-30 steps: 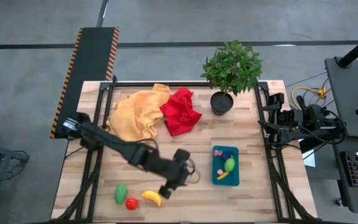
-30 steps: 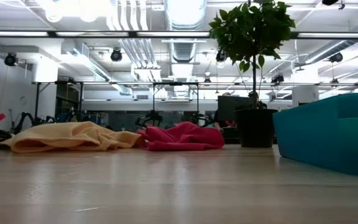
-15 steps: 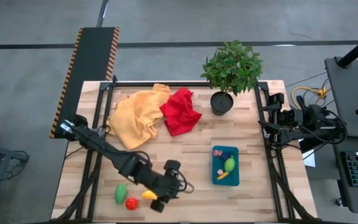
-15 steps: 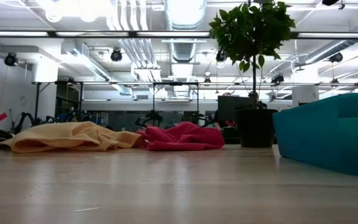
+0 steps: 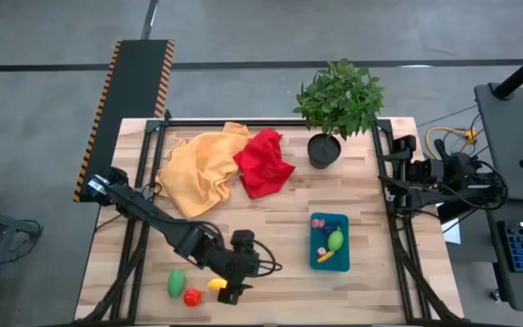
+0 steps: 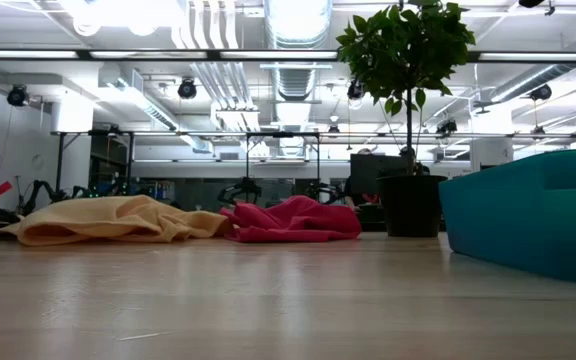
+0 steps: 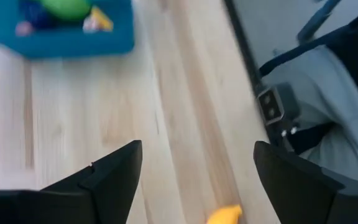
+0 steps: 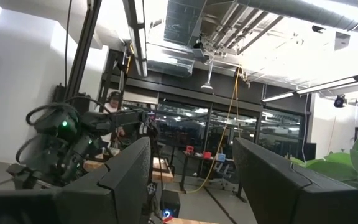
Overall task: Pick and placing Produce into tupperware
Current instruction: Put the banana into the blue bin
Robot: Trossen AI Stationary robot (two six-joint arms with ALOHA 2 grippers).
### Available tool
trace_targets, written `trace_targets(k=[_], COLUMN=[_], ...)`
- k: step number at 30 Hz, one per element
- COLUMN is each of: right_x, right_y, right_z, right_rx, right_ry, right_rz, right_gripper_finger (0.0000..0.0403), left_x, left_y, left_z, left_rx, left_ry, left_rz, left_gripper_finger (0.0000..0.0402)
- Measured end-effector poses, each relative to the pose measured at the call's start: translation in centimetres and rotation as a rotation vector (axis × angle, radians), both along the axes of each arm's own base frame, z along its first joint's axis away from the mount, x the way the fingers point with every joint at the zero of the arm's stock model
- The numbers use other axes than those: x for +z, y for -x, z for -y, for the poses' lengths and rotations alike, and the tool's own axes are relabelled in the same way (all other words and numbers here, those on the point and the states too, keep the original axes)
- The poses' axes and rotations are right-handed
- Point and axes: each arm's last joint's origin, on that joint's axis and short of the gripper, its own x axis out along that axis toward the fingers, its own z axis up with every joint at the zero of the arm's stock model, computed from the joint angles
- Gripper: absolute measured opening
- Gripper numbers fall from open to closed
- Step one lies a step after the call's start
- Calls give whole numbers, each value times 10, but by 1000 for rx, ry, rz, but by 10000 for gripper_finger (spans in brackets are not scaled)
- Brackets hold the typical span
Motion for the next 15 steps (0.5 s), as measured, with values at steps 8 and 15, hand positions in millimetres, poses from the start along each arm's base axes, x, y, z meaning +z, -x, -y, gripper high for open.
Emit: trace_targets(k=[8, 15], right_x=[0, -1], right_y=[0, 0], right_z=[0, 0], right_rx=[0, 1], right_ry=[0, -2], right_rz=[-4, -6], right_gripper_finger=[224, 224], left_x=[-15, -28], left_y=[25, 30], left_z=[13, 29], left_rx=[132, 146], left_ry=[28, -11], left_rz=[-194, -216], left_gripper_finger=[292, 292])
